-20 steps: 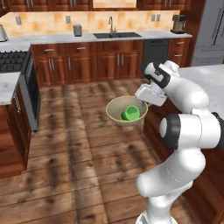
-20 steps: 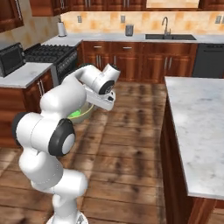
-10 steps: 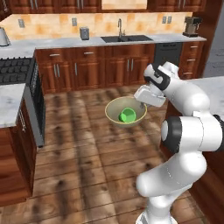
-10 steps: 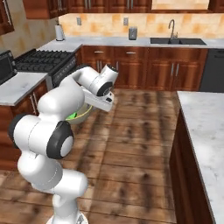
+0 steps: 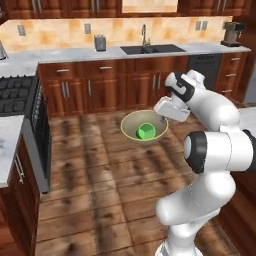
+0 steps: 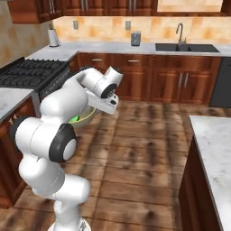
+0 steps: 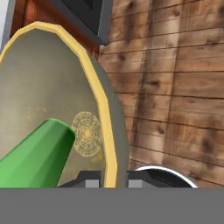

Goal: Place the cup inside the bowl on the dining table and move the bowl to any counter.

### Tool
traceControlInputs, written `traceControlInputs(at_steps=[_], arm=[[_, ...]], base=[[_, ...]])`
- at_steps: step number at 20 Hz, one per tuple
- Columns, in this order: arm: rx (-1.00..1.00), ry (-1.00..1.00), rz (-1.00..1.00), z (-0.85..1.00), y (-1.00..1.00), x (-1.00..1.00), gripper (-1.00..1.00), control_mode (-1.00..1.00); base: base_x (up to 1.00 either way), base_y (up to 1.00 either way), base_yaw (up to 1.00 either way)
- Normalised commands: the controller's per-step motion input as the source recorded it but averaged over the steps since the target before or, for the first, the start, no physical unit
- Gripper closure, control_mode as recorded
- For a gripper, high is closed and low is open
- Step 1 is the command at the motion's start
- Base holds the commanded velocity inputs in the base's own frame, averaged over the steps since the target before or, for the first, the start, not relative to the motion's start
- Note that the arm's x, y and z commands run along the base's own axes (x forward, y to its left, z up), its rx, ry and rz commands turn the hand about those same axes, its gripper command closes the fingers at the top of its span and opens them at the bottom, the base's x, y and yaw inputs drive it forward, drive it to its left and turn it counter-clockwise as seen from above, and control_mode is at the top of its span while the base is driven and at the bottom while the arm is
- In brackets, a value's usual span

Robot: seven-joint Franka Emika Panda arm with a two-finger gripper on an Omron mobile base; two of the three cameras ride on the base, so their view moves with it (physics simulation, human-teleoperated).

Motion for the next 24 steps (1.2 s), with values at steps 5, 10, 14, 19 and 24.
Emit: traceControlInputs(at_steps=[5,10,14,19,24], arm=[[0.0,0.0,0.0,0.0,0.0,0.0,1.0,1.0],[0.0,0.0,0.0,0.0,0.0,0.0,1.0,1.0],[0.0,0.0,0.0,0.0,0.0,0.0,1.0,1.0],[0.0,0.0,0.0,0.0,0.0,0.0,1.0,1.0],[0.0,0.0,0.0,0.0,0.0,0.0,1.0,1.0]], base=[[1.0,0.25,0.0],[1.0,0.22,0.0],[1.0,0.21,0.0],[1.0,0.09,0.0],[1.0,0.18,0.01]])
